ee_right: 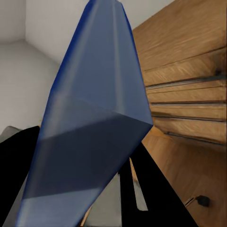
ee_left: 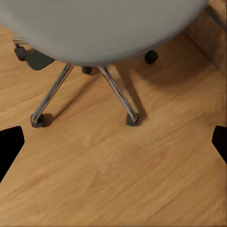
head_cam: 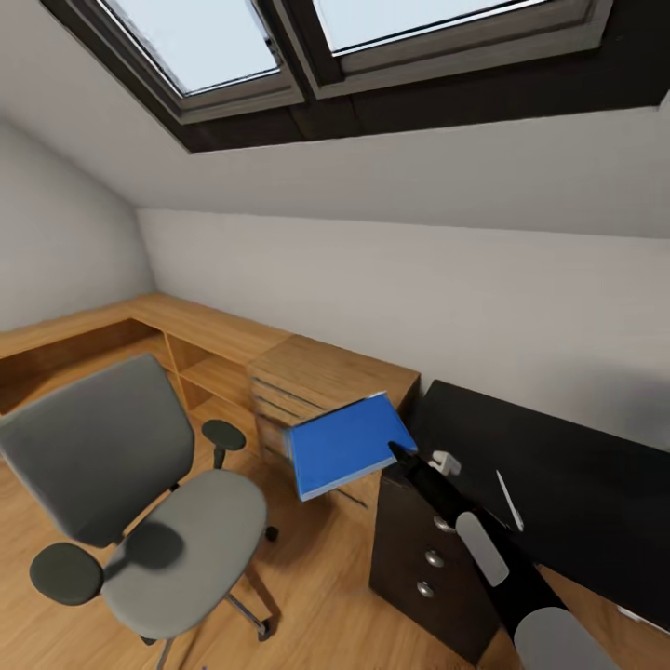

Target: In the bedroom, organize the workspace by keeping the computer under the desk, ensuring the monitor is on the desk, placing the keyboard on the desk next to the monitor, placing the mouse on the desk next to the keyboard, moving the folder from the swivel chair onto the desk next to the mouse, stacking the notebook on top of the folder with the pen on top of the notebook, and positioning the swivel chair next to the desk.

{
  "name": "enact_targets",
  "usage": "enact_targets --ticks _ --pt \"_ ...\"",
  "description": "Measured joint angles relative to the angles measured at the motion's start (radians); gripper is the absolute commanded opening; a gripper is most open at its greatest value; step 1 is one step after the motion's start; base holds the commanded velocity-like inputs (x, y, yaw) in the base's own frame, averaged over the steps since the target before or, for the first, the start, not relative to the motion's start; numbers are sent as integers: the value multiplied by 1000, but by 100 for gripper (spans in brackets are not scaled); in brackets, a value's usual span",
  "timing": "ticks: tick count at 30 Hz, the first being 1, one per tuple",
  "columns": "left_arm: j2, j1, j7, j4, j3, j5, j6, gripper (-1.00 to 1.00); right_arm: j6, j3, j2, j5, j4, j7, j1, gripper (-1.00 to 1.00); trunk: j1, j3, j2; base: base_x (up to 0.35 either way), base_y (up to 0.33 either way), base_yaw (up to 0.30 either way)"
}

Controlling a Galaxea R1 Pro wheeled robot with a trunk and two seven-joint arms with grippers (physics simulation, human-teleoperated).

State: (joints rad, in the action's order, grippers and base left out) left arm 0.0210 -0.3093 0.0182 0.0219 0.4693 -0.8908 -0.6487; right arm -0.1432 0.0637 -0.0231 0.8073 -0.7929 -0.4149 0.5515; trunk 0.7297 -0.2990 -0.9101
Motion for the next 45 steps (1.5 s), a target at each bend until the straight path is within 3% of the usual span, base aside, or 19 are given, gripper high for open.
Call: enact_targets --ticks 9,14,29,36,45 --pt "2 0 1 0 -1 -1 3 100 -35 -155 -2 3 -5 3 0 -100 0 0 0 0 0 -254" --pt "2 0 1 0 -1 -1 3 100 -40 -196 -4 3 -6 2 0 -100 0 0 0 0 0 -228" --pt "3 0 1 0 1 -1 6 100 -42 -222 -19 2 -29 1 0 -100 0 0 0 0 0 -232" --pt "5 0 1 0 1 -1 5 100 -42 -223 -19 2 -30 0 0 -100 -27 22 49 0 0 -257" --pt "12 0 1 0 -1 -1 4 100 -41 -225 -21 1 -30 -1 0 -100 -27 22 49 0 0 -257"
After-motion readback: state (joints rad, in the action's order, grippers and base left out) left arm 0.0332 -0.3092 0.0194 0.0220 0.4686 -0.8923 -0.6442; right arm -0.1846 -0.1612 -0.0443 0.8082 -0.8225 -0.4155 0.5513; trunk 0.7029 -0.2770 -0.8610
